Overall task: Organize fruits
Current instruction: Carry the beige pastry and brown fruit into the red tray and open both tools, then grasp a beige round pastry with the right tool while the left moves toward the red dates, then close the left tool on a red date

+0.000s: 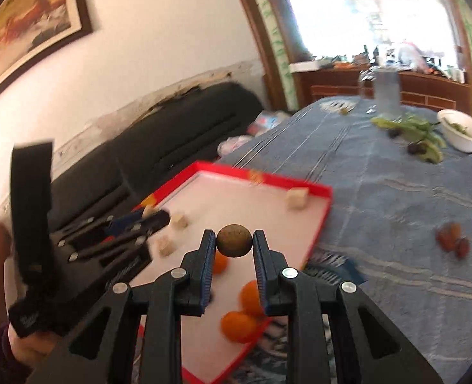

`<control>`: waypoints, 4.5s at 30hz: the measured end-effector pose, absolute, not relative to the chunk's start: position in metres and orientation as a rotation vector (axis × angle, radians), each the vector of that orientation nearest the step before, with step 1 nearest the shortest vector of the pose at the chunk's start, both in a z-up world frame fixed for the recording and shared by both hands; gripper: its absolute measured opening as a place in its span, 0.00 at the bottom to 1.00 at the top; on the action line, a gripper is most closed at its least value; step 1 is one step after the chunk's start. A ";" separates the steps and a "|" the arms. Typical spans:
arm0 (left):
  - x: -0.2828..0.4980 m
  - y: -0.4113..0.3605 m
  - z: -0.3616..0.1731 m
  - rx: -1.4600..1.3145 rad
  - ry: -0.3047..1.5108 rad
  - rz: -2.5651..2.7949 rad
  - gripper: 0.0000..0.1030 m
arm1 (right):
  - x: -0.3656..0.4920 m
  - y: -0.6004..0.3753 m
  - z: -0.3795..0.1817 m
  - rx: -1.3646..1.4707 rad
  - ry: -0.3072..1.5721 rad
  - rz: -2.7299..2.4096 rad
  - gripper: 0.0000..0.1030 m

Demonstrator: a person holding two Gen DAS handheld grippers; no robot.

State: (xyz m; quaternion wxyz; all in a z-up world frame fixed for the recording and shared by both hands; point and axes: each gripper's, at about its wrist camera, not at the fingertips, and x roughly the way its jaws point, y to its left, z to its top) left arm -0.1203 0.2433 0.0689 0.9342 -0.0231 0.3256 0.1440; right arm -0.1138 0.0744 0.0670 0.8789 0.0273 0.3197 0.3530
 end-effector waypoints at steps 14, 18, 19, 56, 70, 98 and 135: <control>-0.118 0.274 0.044 -0.051 0.733 0.362 0.26 | -0.124 0.110 0.040 -0.016 0.736 0.738 0.21; -0.116 0.271 0.044 -0.043 0.734 0.366 0.26 | -0.114 0.105 0.035 0.038 0.780 0.731 0.22; -0.116 0.271 0.044 -0.041 0.734 0.369 0.26 | -0.112 0.103 0.034 0.055 0.790 0.732 0.22; -0.123 0.212 0.067 0.052 0.701 0.316 0.73 | -0.103 -0.044 0.084 0.230 0.641 0.538 0.37; -0.101 0.088 0.079 0.189 0.725 0.010 0.74 | -0.017 -0.229 0.062 0.461 0.861 0.146 0.43; 0.012 -0.051 0.017 0.136 0.952 -0.326 0.48 | 0.015 -0.221 0.020 0.279 0.902 0.060 0.25; 0.016 -0.052 0.016 0.091 0.890 -0.521 0.31 | 0.013 -0.209 0.020 0.226 0.901 0.050 0.25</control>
